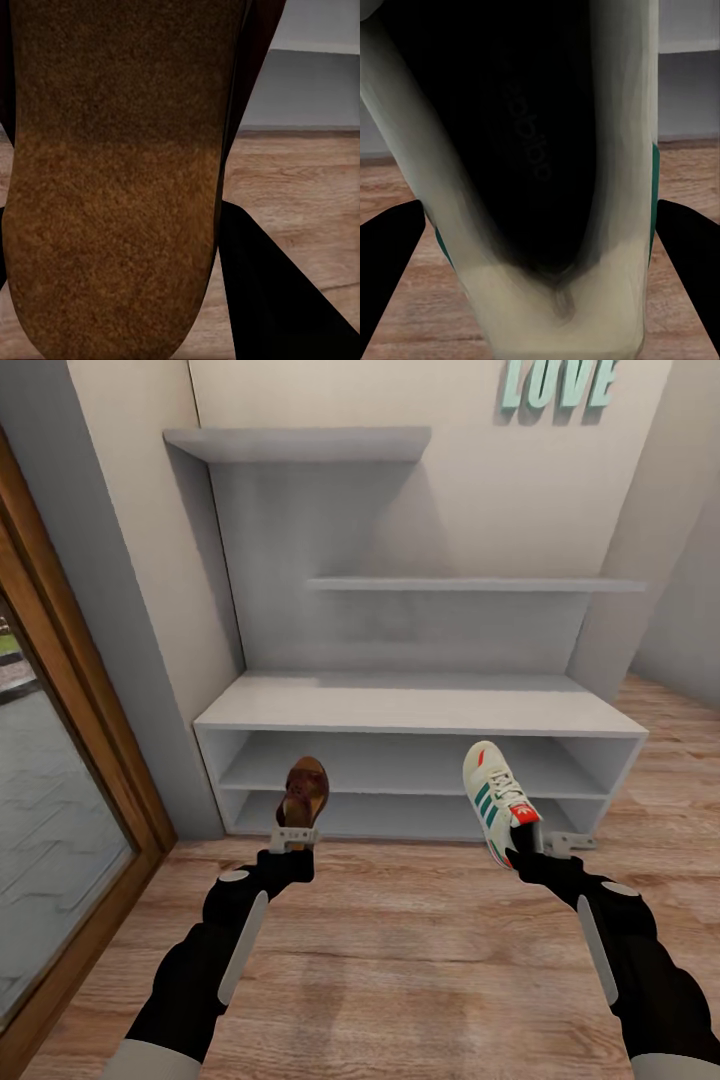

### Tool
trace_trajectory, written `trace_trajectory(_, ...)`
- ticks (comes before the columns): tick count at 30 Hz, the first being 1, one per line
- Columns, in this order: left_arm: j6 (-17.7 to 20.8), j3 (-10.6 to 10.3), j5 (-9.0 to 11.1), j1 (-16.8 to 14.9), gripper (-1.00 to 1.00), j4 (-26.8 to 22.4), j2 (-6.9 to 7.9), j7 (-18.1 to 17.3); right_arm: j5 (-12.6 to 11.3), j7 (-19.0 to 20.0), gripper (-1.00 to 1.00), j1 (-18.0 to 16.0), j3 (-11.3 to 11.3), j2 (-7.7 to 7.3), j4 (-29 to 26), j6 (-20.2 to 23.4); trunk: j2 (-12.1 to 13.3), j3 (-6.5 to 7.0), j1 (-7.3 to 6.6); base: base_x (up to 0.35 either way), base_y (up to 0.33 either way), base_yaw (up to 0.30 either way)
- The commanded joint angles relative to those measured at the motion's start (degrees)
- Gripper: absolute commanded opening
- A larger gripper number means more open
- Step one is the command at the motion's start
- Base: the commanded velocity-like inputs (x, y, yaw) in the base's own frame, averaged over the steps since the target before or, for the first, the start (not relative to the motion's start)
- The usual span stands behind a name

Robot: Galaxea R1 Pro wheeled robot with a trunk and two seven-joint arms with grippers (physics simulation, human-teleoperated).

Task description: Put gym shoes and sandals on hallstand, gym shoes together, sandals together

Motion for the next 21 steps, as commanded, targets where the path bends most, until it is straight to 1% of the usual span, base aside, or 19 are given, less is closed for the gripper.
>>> trace_trajectory(1, 0.32, 0.04, 0.33, -0.03, -1.0, -0.06, 0.01, -0.02, 0.12, 0.32, -1.0, -0.03, -0.11, 0.01, -0.06, 0.29, -0.02, -0.05, -0.01, 0.0, 0.0, 0.0)
trace_trajectory(6, 0.12, 0.13, 0.25, 0.08, -1.0, 0.35, 0.43, -0.01, 0.02, 0.32, -1.0, -0.03, -0.29, 0.02, -0.09, 0.29, -0.02, -0.05, -0.01, 0.0, 0.0, 0.0)
trace_trajectory(9, 0.07, 0.28, 0.04, 0.1, -1.0, 0.49, 1.51, -0.01, 0.0, 0.32, -1.0, -0.03, -0.46, -0.01, -0.18, 0.29, -0.02, -0.05, -0.01, 0.0, 0.0, 0.0)
trace_trajectory(11, 0.06, 0.29, 0.0, 0.12, -1.0, 0.52, 2.15, -0.01, -0.04, 0.32, -1.0, -0.03, -1.34, -0.11, -0.18, 0.24, -0.02, -0.05, -0.01, 0.0, 0.0, 0.0)
trace_trajectory(12, 0.05, 0.28, 0.01, 0.13, -1.0, 0.57, 2.42, 0.02, -0.08, 0.35, -1.0, -0.03, -3.28, -0.16, -0.19, 0.19, -0.02, -0.05, -0.01, 0.0, 0.0, 0.0)
trace_trajectory(13, 0.05, 0.28, 0.03, 0.14, -1.0, 0.64, 2.58, 0.04, -0.12, 0.42, -1.0, -0.03, -6.73, -0.21, -0.2, 0.16, -0.02, -0.05, -0.01, 0.0, 0.0, 0.0)
trace_trajectory(14, 0.05, 0.27, 0.04, 0.14, -1.0, 0.75, 2.64, 0.07, -0.13, 0.45, -1.0, -0.03, -9.0, -0.24, -0.2, 0.15, -0.02, -0.05, -0.01, 0.0, 0.0, 0.0)
trace_trajectory(15, 0.05, 0.29, 0.05, 0.14, -1.0, 1.1, 2.73, 0.1, -0.12, 0.55, -1.0, -0.03, -14.35, -0.28, -0.21, 0.14, -0.02, -0.05, -0.01, 0.0, 0.0, 0.0)
trace_trajectory(16, 0.05, 0.31, 0.06, 0.14, -1.0, 1.62, 2.75, 0.14, -0.11, 0.64, -1.0, -0.03, -20.42, -0.3, -0.21, 0.15, -0.02, -0.05, -0.01, 0.0, 0.0, 0.0)
trace_trajectory(17, 0.05, 0.38, 0.07, 0.13, -1.0, 2.71, 2.77, 0.2, -0.11, 0.74, -1.0, -0.03, -29.83, -0.4, -0.21, 0.19, -0.02, -0.05, -0.01, 0.0, 0.0, 0.0)
trace_trajectory(18, 0.05, 0.42, 0.05, 0.09, -1.0, 3.57, 2.78, 0.22, -0.1, 0.78, -1.0, -0.03, -35.55, -0.49, -0.18, 0.24, -0.02, -0.05, -0.01, 0.0, 0.0, 0.0)
trace_trajectory(19, 0.06, 0.46, 0.03, 0.03, -1.0, 4.37, 2.78, 0.26, 0.0, 0.77, -1.0, -0.03, -40.42, -0.58, -0.16, 0.29, -0.02, -0.05, -0.01, 0.0, 0.0, 0.0)
trace_trajectory(20, 0.12, 0.48, 0.01, -0.05, -1.0, 4.98, 2.79, 0.44, 0.15, 0.77, -1.0, -0.03, -44.21, -0.84, -0.18, 0.34, -0.02, -0.05, -0.01, 0.0, 0.0, 0.0)
trace_trajectory(21, 0.19, 0.48, 0.0, -0.11, -1.0, 5.4, 2.74, 0.71, 0.25, 0.77, -1.0, -0.03, -46.83, -1.65, -0.19, 0.38, -0.02, -0.05, -0.01, 0.0, 0.0, 0.0)
